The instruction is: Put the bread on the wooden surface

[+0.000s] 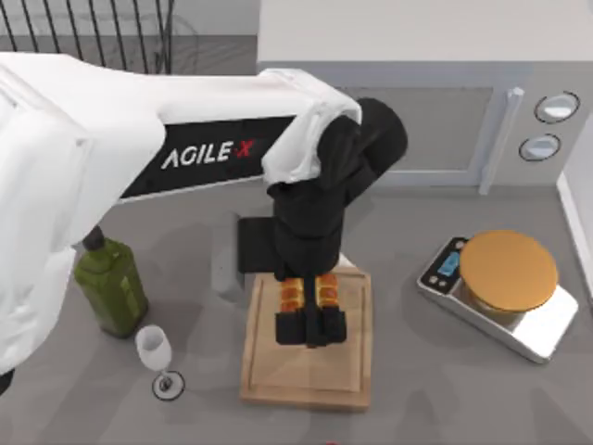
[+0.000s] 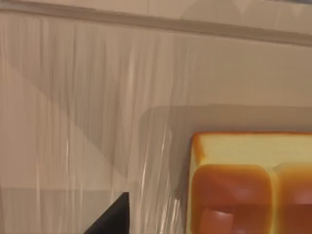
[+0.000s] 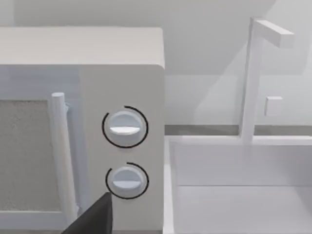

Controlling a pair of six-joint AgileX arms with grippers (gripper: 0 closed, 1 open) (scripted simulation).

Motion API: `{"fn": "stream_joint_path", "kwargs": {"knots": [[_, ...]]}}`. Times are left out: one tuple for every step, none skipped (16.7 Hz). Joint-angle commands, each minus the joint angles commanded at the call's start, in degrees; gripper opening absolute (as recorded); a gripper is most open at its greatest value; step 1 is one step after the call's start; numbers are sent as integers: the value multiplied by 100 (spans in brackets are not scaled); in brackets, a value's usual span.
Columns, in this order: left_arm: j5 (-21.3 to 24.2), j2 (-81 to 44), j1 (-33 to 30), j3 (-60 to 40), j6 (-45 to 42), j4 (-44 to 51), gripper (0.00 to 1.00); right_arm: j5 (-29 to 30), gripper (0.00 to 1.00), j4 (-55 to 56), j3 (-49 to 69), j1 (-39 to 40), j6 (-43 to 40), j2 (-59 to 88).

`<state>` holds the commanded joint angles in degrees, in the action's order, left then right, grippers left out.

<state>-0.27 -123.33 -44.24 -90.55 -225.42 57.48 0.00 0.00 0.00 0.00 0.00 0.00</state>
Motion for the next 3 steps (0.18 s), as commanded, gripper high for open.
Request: {"fn": "stream_joint_path", "kwargs": {"knots": [[0, 0, 0, 0, 0, 0, 100, 0, 100, 0, 0, 0, 0, 0], [0, 0, 0, 0, 0, 0, 100, 0, 100, 0, 0, 0, 0, 0], [0, 0, 0, 0, 0, 0, 100, 0, 100, 0, 0, 0, 0, 0]]}}
